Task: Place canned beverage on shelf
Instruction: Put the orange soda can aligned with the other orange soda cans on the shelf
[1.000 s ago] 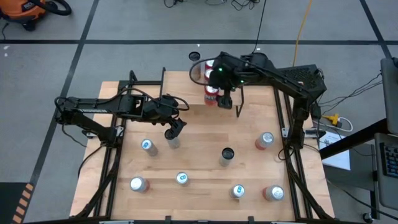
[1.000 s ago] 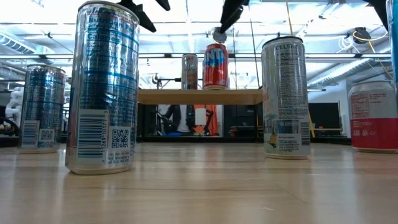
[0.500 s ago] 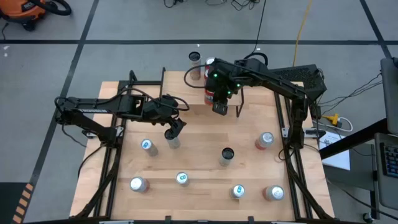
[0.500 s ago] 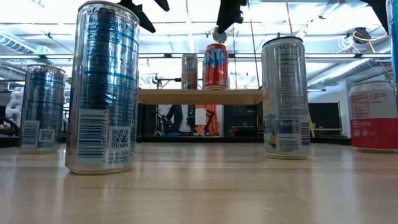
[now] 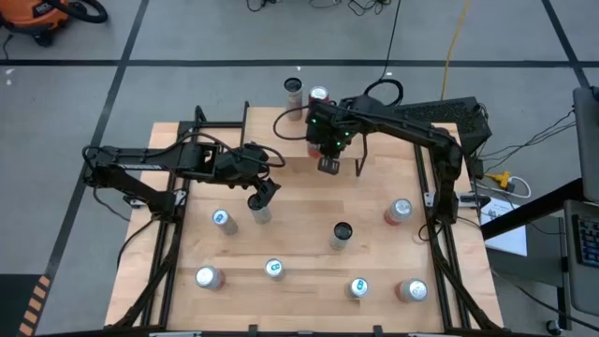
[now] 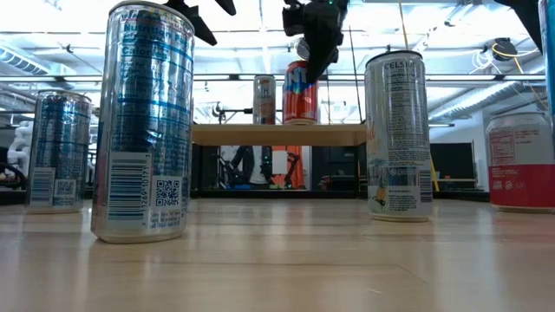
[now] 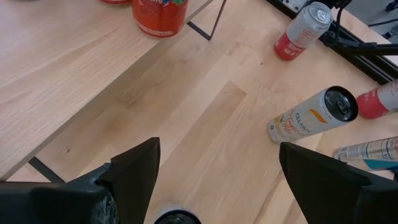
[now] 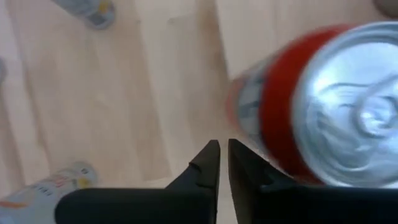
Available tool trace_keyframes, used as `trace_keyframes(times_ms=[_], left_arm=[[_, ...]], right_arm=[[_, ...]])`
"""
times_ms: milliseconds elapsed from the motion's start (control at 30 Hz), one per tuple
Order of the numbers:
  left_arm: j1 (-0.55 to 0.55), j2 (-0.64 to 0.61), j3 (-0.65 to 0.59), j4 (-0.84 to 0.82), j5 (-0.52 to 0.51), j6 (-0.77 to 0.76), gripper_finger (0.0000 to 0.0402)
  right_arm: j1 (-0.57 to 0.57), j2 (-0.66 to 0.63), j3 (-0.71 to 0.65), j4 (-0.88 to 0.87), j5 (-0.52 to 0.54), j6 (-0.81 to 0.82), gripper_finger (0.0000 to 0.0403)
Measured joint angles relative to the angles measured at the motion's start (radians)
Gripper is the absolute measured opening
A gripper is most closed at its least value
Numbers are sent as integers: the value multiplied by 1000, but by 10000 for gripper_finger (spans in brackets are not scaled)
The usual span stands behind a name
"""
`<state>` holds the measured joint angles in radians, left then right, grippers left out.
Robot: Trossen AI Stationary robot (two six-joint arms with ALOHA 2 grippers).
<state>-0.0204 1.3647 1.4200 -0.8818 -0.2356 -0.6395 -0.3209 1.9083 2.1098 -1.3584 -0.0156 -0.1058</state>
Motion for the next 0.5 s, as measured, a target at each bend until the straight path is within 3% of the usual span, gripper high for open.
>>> trace_keyframes(times_ms=[500], left_arm=[[0, 0, 0, -1, 0, 19, 331]], right_arm=[[-65, 0, 0, -11, 19, 8, 1]])
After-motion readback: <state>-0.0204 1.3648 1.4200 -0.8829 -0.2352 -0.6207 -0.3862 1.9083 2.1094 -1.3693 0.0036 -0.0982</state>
